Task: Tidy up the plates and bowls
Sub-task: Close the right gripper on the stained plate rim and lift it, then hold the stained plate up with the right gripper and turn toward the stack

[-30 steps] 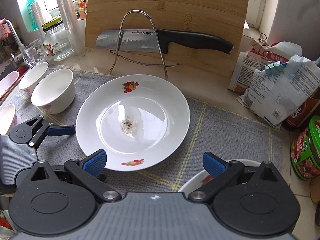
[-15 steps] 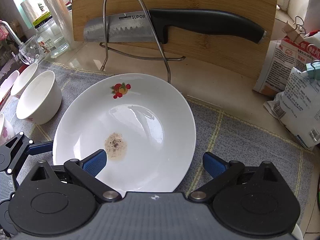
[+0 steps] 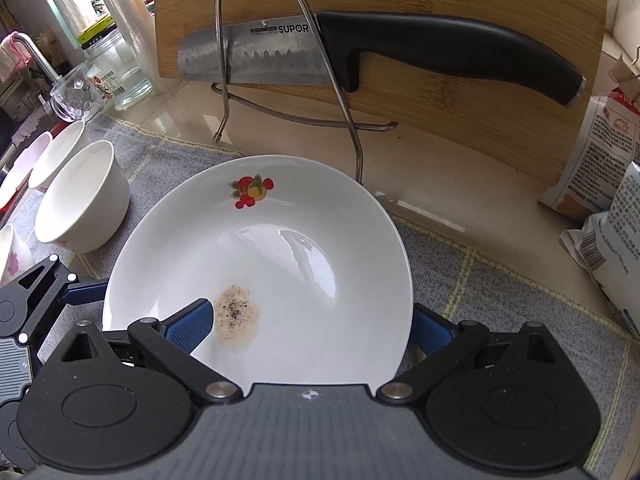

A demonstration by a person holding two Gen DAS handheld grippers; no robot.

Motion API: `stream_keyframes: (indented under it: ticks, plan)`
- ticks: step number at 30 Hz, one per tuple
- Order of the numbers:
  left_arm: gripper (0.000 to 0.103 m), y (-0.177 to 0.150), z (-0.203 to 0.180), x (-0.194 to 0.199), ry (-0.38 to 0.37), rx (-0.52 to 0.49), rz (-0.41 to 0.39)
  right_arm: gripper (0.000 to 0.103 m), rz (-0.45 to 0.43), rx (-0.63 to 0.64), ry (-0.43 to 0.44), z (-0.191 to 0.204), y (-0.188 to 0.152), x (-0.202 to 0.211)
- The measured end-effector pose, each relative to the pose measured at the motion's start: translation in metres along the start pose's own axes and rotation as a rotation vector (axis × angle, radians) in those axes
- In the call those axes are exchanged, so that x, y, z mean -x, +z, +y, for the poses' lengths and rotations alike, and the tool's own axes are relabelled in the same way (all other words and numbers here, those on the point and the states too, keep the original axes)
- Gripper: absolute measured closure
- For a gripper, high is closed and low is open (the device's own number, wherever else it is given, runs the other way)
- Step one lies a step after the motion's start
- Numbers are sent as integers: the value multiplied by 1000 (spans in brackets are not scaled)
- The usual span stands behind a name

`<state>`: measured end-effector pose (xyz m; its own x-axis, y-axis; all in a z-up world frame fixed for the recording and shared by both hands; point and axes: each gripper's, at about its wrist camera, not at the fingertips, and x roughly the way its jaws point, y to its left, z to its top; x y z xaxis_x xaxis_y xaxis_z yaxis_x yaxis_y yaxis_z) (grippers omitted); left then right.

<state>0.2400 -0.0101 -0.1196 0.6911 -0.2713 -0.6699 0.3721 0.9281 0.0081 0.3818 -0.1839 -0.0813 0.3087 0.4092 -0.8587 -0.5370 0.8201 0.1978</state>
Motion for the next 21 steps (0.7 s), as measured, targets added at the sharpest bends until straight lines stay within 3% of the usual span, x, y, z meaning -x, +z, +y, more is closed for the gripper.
stream_keyframes:
  ticks: [21]
  plan:
    - [1, 6, 4, -8, -57, -43, -21, 0, -11, 16, 89, -9, 26, -11]
